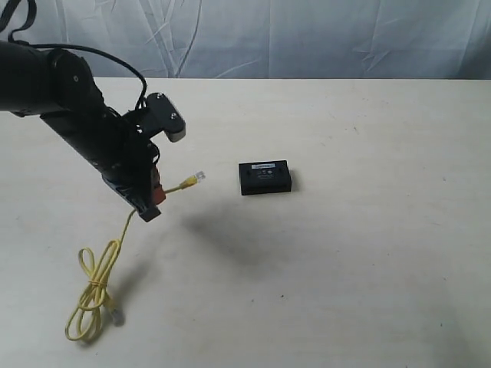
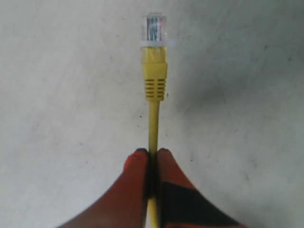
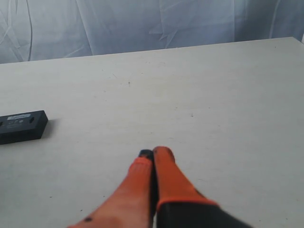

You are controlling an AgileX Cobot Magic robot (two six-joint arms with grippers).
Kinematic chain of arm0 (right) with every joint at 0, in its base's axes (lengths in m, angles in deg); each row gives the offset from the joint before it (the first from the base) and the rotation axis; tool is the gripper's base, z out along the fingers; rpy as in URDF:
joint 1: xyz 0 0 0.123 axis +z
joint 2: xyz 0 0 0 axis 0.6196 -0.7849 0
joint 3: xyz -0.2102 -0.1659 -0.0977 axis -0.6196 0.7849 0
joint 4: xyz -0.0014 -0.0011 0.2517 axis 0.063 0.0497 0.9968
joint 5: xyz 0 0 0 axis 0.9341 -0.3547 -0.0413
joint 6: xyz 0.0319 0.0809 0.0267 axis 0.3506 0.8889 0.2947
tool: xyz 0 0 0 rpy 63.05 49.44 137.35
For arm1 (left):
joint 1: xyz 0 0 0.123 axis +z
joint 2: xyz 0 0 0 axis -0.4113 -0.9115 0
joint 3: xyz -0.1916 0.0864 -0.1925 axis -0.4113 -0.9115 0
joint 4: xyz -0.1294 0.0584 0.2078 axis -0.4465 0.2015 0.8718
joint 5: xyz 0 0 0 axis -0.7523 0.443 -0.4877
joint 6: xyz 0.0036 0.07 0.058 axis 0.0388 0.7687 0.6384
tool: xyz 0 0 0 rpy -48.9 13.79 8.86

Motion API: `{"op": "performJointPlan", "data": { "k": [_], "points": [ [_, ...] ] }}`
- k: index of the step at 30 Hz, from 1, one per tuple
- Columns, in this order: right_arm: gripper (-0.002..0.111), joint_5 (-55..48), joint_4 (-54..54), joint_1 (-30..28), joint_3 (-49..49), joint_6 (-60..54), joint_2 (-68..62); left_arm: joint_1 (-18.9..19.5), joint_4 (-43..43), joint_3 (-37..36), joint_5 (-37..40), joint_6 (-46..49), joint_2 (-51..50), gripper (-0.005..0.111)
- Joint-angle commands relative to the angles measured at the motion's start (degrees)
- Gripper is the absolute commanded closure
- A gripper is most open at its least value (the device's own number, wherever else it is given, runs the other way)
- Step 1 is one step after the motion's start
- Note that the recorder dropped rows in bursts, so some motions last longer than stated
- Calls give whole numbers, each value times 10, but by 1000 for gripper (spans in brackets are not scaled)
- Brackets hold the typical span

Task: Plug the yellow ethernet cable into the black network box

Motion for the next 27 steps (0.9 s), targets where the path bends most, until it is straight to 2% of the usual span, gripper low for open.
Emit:
{"op": "performJointPlan", "data": {
  "k": [1, 11, 20, 27],
  "points": [
    [109, 4, -3, -2, 3, 0, 4, -1, -9, 0, -2, 3, -27, 107],
    [109, 27, -1, -2, 3, 0, 4, -1, -4, 0, -5, 3, -34, 107],
    [109, 227, -1, -2, 3, 0, 4, -1, -4, 0, -5, 3, -34, 107],
    [109, 311, -1, -2, 3, 0, 4, -1, -4, 0, -5, 3, -34, 107]
  ]
}}
